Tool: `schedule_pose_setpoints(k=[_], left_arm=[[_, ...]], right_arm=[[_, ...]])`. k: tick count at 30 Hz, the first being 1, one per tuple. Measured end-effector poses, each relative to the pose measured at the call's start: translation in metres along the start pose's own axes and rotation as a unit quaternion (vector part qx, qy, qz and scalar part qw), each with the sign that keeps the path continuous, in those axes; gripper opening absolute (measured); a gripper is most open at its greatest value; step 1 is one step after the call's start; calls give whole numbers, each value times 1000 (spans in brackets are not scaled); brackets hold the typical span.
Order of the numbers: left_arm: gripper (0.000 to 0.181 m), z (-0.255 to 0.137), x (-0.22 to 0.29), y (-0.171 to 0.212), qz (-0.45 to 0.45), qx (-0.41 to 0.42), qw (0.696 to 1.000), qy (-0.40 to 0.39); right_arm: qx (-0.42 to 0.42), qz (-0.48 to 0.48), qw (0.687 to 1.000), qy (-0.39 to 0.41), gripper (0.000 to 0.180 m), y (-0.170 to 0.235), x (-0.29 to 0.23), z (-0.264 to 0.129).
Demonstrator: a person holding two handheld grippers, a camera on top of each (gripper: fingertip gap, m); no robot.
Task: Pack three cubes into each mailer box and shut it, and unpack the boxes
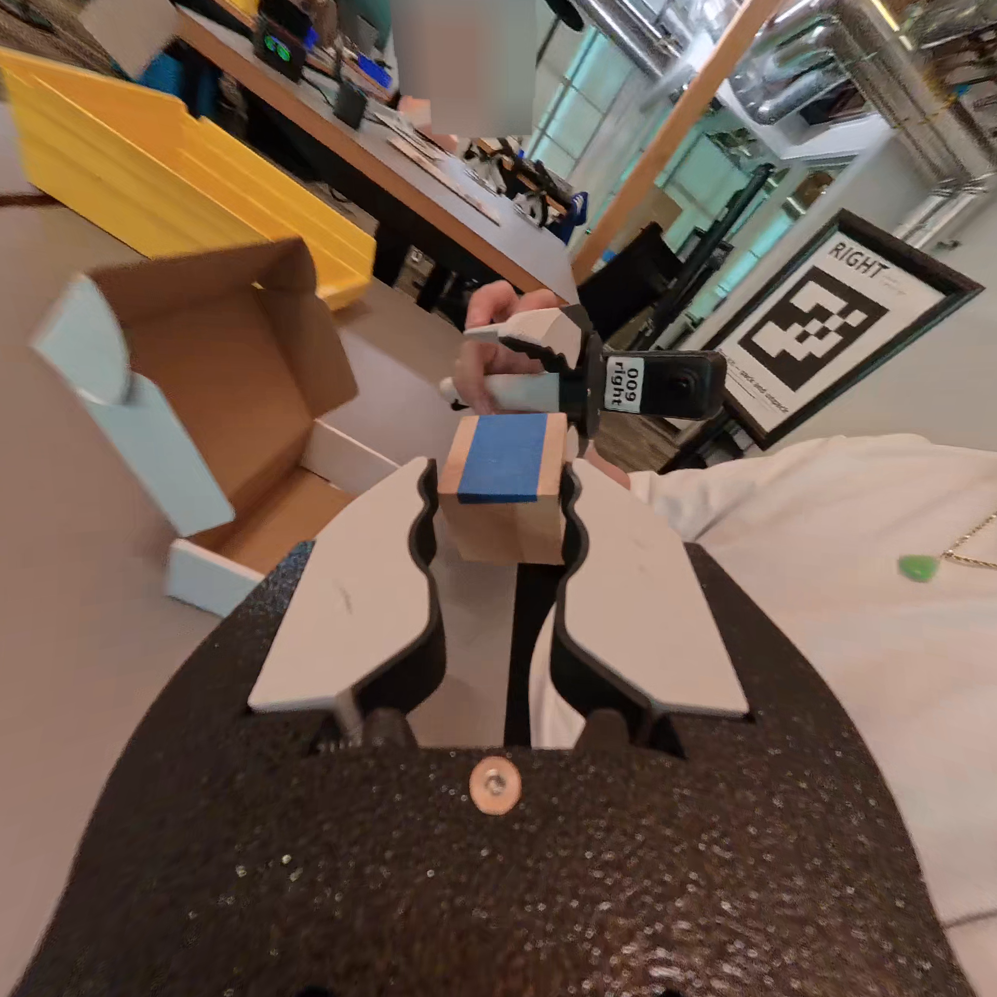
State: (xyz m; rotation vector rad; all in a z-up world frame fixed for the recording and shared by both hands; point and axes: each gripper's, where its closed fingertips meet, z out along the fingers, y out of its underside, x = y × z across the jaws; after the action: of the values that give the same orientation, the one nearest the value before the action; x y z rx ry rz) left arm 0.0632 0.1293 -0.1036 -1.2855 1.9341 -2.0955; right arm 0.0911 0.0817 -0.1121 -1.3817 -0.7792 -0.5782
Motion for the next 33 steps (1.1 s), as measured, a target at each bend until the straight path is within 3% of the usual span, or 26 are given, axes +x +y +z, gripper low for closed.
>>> schedule_pose_setpoints(k=[1,8,13,17,22,25,29,33], left_arm=[[43,8,0,7,-10,-7,1000,6],[43,50,2,32,-76,-73,992,67],[43,69,-5,33,-98,-87,988,78],[43,75,-18,33,-103,-67,990,74],[52,63,-64,19,-46,8,996,-76],[52,40,-85,20,12,18,984,-178],[47,24,-98,38,55,-31,965,-253],[45,8,-114,59,97,-114,935,-320]], right_arm=[[10,-5,1000,-11,74,-2,-6,2],[44,15,997,-58,72,-7,-23,0],[52,30,994,-90,48,0,-32,-2],[29,58,993,-103,47,15,-32,-3],[-106,122,982,-97,47,61,-27,1],[-230,165,954,-103,47,99,-33,-4],[-330,222,909,-121,47,128,-49,-12],[-404,166,888,-142,47,150,-58,-25]])
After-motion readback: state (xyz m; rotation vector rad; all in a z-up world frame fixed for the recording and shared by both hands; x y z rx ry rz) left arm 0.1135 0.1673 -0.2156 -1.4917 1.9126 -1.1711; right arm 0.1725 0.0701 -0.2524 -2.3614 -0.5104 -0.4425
